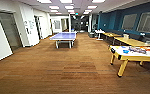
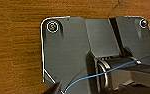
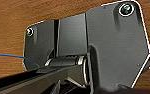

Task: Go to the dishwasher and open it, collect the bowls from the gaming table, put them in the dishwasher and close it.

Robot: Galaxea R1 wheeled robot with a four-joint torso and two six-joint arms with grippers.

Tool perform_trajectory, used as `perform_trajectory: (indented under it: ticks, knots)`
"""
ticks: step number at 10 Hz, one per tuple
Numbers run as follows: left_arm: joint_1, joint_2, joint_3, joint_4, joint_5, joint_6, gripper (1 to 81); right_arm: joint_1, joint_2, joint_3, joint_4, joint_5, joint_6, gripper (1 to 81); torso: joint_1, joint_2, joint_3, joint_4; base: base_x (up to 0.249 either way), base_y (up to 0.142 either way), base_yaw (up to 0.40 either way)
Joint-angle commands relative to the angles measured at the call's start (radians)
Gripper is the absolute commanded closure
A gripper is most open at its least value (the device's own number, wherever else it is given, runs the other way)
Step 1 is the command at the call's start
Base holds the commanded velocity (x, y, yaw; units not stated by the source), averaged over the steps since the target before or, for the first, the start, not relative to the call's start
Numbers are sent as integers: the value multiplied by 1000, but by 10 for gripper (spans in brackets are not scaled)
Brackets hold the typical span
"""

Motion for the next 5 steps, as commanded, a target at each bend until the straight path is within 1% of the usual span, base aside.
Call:
perform_trajectory:
  ticks: [1, 5]
  knots:
    - [-54, -4, 0, -6, 52, -3, 10, 45, 5, 2, -4, -47, -2, 10, 0, 0, 0, 0, 183, 0, 0]
    - [-54, -4, 0, -6, 52, -3, 10, 44, 5, 1, -4, -47, -2, 10, 0, 0, 0, 0, 183, 0, 0]
